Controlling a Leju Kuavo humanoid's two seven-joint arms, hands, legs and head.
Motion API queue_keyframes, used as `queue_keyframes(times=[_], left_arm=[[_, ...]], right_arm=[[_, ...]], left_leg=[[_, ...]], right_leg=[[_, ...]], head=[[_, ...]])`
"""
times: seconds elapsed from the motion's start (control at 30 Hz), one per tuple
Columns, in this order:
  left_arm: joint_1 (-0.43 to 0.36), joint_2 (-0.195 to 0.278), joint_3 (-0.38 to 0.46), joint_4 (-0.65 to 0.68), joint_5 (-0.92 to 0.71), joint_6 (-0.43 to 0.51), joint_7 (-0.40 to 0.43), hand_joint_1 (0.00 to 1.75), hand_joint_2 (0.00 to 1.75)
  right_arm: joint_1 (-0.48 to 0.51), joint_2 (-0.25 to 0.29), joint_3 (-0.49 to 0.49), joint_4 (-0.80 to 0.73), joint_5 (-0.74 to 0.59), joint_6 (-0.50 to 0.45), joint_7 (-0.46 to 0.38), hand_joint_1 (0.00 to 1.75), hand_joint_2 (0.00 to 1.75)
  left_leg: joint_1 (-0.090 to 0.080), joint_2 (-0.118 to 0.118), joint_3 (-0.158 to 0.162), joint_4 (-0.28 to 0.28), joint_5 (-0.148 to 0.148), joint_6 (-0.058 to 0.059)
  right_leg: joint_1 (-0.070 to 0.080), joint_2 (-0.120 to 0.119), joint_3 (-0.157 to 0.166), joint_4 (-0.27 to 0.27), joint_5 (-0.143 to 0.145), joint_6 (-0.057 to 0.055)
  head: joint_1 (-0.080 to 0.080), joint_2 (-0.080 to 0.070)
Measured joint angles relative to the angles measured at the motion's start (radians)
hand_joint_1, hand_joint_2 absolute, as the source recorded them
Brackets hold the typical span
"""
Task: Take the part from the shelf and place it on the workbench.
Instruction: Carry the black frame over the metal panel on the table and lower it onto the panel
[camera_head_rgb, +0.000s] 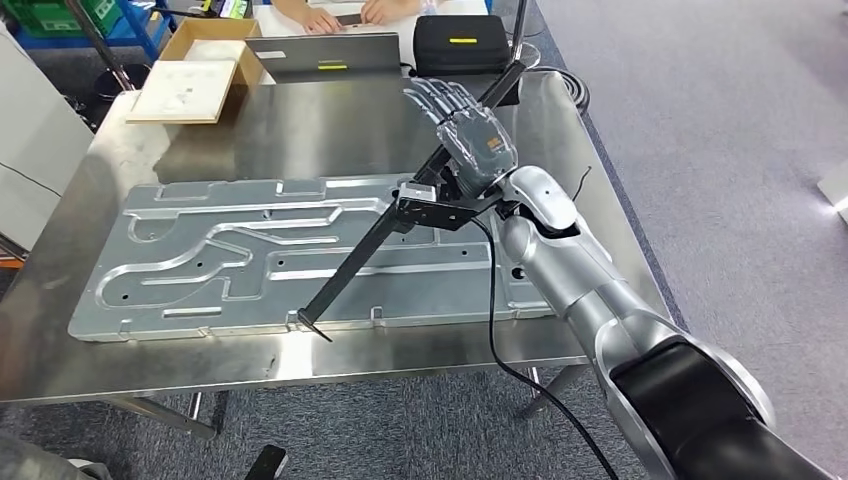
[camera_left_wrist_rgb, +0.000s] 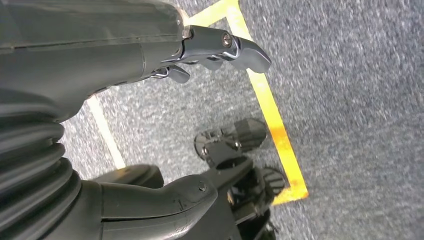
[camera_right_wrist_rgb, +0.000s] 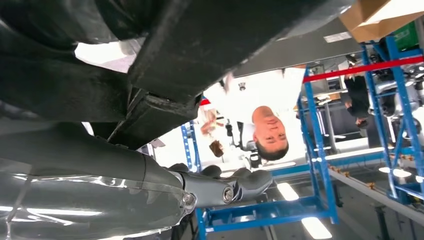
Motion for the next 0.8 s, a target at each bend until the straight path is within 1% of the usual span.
queue_keyframes(times=[0.03, 0.07, 0.1, 0.17, 0.2, 0.23, 0.27, 0.3, 0.33, 0.37, 0.4, 0.43, 0.5, 0.53, 0.57, 0.6, 0.63, 0.67, 0.7, 0.73, 0.77, 0.8], left_arm=[[0.000, 0.000, 0.000, 0.000, 0.000, 0.001, 0.000, 0.00, 1.75], [0.001, 0.001, 0.000, 0.000, 0.000, 0.003, 0.000, 0.00, 1.75], [0.001, 0.001, 0.000, 0.000, 0.000, 0.005, 0.000, 0.00, 1.75], [0.002, 0.002, 0.000, 0.000, 0.000, 0.007, 0.000, 0.00, 1.75], [0.003, 0.002, 0.000, 0.000, 0.000, 0.009, 0.000, 0.00, 1.75], [0.004, 0.002, 0.000, 0.000, 0.000, 0.011, 0.000, 0.00, 1.75], [0.005, 0.002, 0.000, 0.000, 0.000, 0.013, 0.000, 0.00, 1.75], [0.006, 0.002, 0.000, 0.000, 0.000, 0.015, 0.000, 0.00, 1.75], [0.006, 0.002, 0.000, 0.000, 0.000, 0.016, 0.000, 0.00, 1.75], [0.005, 0.003, 0.000, 0.000, 0.000, 0.017, 0.000, 0.00, 1.75], [0.005, 0.003, 0.000, 0.000, 0.001, 0.018, 0.000, 0.00, 1.75], [0.005, 0.003, -0.001, 0.000, 0.003, 0.018, -0.001, 0.00, 1.75], [0.007, 0.003, -0.001, 0.000, 0.006, 0.019, -0.002, 0.00, 1.75], [0.008, 0.003, -0.001, 0.000, 0.007, 0.020, -0.002, 0.00, 1.75], [0.009, 0.004, -0.001, 0.000, 0.008, 0.020, -0.002, 0.00, 1.75], [0.008, 0.004, -0.001, 0.000, 0.009, 0.020, -0.002, 0.00, 1.75], [0.008, 0.004, -0.002, 0.000, 0.010, 0.020, -0.003, 0.00, 1.75], [0.008, 0.004, -0.002, 0.000, 0.012, 0.019, -0.004, 0.00, 1.75], [0.008, 0.004, -0.002, 0.000, 0.015, 0.019, -0.006, 0.00, 1.75], [0.009, 0.005, -0.002, 0.000, 0.017, 0.017, -0.007, 0.00, 1.75], [0.009, 0.006, -0.002, 0.000, 0.019, 0.015, -0.008, 0.00, 1.75], [0.010, 0.006, -0.002, 0.000, 0.019, 0.013, -0.009, 0.00, 1.75]], right_arm=[[0.000, 0.000, 0.000, 0.000, 0.000, -0.001, 0.000, 0.00, 0.00], [0.000, -0.001, 0.000, 0.000, 0.000, -0.001, 0.000, 0.00, 0.00], [0.001, -0.001, 0.000, 0.000, 0.000, -0.003, 0.001, 0.00, 0.00], [0.004, -0.001, 0.000, 0.001, 0.000, -0.005, 0.003, 0.00, 0.00], [0.007, -0.001, 0.000, 0.002, 0.000, -0.006, 0.006, 0.00, 0.00], [0.009, -0.002, 0.000, 0.005, 0.000, -0.006, 0.010, 0.00, 0.00], [0.010, -0.002, -0.001, 0.008, 0.000, -0.006, 0.015, 0.00, 0.00], [0.010, -0.004, -0.002, 0.011, 0.003, -0.006, 0.023, 0.00, 0.00], [0.007, -0.005, -0.004, 0.015, 0.006, -0.008, 0.033, 0.00, 0.00], [0.003, -0.008, -0.006, 0.019, 0.011, -0.014, 0.045, 0.00, 0.00], [-0.004, -0.011, -0.010, 0.025, 0.015, -0.023, 0.058, 0.00, 0.00], [-0.010, -0.014, -0.016, 0.031, 0.017, -0.033, 0.069, 0.00, 0.00], [-0.021, -0.023, -0.032, 0.046, 0.016, -0.048, 0.081, 0.00, 0.00], [-0.025, -0.028, -0.040, 0.051, 0.013, -0.048, 0.083, 0.00, 0.00], [-0.029, -0.033, -0.046, 0.056, 0.007, -0.040, 0.082, 0.00, 0.00], [-0.034, -0.036, -0.052, 0.062, -0.003, -0.025, 0.082, 0.00, 0.00], [-0.038, -0.039, -0.060, 0.070, -0.019, 0.000, 0.081, 0.00, 0.00], [-0.042, -0.040, -0.067, 0.079, -0.042, 0.037, 0.079, 0.00, 0.00], [-0.045, -0.042, -0.076, 0.091, -0.071, 0.085, 0.076, 0.00, 0.00], [-0.051, -0.043, -0.087, 0.107, -0.115, 0.163, 0.074, 0.00, 0.00], [-0.061, -0.043, -0.100, 0.125, -0.163, 0.252, 0.072, 0.00, 0.00], [-0.075, -0.044, -0.116, 0.144, -0.212, 0.346, 0.071, 0.00, 0.00]], left_leg=[[0.000, 0.001, -0.002, 0.006, -0.007, -0.005], [0.001, 0.001, -0.010, 0.027, -0.022, -0.010], [0.002, 0.002, -0.029, 0.069, -0.048, -0.014], [0.003, 0.003, -0.090, 0.202, -0.109, -0.020], [0.004, 0.003, -0.118, 0.259, -0.127, -0.022], [0.004, 0.003, -0.132, 0.284, -0.126, -0.023], [0.004, 0.003, -0.127, 0.268, -0.105, -0.023], [0.005, 0.003, -0.103, 0.215, -0.070, -0.022], [0.005, 0.004, -0.072, 0.145, -0.035, -0.020], [0.004, 0.004, -0.041, 0.080, -0.011, -0.017], [0.003, 0.003, -0.021, 0.037, 0.001, -0.013], [0.002, 0.002, -0.013, 0.017, 0.002, -0.010], [0.001, 0.000, -0.010, 0.014, 0.002, -0.001], [0.002, 0.000, -0.009, 0.010, 0.004, 0.005], [0.004, 0.000, -0.007, 0.006, 0.006, 0.012], [0.006, 0.001, -0.005, 0.003, 0.008, 0.017], [0.006, 0.002, -0.004, 0.001, 0.009, 0.021], [0.006, 0.003, -0.005, 0.001, 0.009, 0.024], [0.006, 0.003, -0.005, 0.001, 0.008, 0.025], [0.006, 0.003, -0.004, 0.002, 0.008, 0.025], [0.006, 0.003, -0.004, 0.002, 0.008, 0.025], [0.006, 0.002, -0.004, 0.003, 0.007, 0.025]], right_leg=[[-0.002, 0.000, 0.003, -0.004, 0.002, -0.004], [-0.005, 0.000, 0.006, -0.008, 0.003, -0.009], [-0.008, -0.001, 0.008, -0.012, 0.005, -0.014], [-0.007, -0.002, 0.010, -0.011, 0.004, -0.021], [-0.007, -0.002, 0.010, -0.010, 0.003, -0.022], [-0.006, -0.002, 0.010, -0.009, 0.001, -0.023], [-0.007, -0.002, 0.010, -0.006, -0.001, -0.022], [-0.007, -0.001, 0.011, -0.003, -0.004, -0.021], [-0.007, 0.000, 0.011, 0.001, -0.007, -0.018], [-0.005, 0.000, 0.010, 0.006, -0.011, -0.014], [-0.003, 0.001, 0.008, 0.009, -0.013, -0.009], [0.000, 0.001, 0.006, 0.011, -0.014, -0.005], [0.001, 0.000, 0.006, 0.009, -0.013, 0.005], [-0.001, 0.000, 0.006, 0.013, -0.017, 0.010], [-0.002, 0.000, 0.000, 0.028, -0.029, 0.016], [-0.004, 0.000, -0.015, 0.062, -0.051, 0.021], [-0.006, -0.001, -0.042, 0.118, -0.081, 0.025], [-0.006, -0.001, -0.075, 0.185, -0.112, 0.028], [-0.007, -0.001, -0.106, 0.247, -0.135, 0.031], [-0.008, -0.001, -0.126, 0.283, -0.140, 0.032], [-0.008, -0.001, -0.127, 0.281, -0.125, 0.032], [-0.008, -0.002, -0.109, 0.240, -0.094, 0.030]], head=[[0.000, 0.000], [0.000, 0.000], [0.000, 0.000], [0.000, 0.000], [0.000, 0.000], [0.000, 0.000], [0.000, 0.000], [0.000, 0.000], [0.000, 0.000], [0.000, 0.000], [0.000, 0.000], [0.000, 0.000], [0.000, 0.000], [0.000, 0.000], [0.000, 0.000], [0.000, 0.000], [0.000, 0.000], [0.000, 0.000], [0.000, 0.000], [0.000, 0.000], [0.000, 0.000], [0.000, 0.000]])
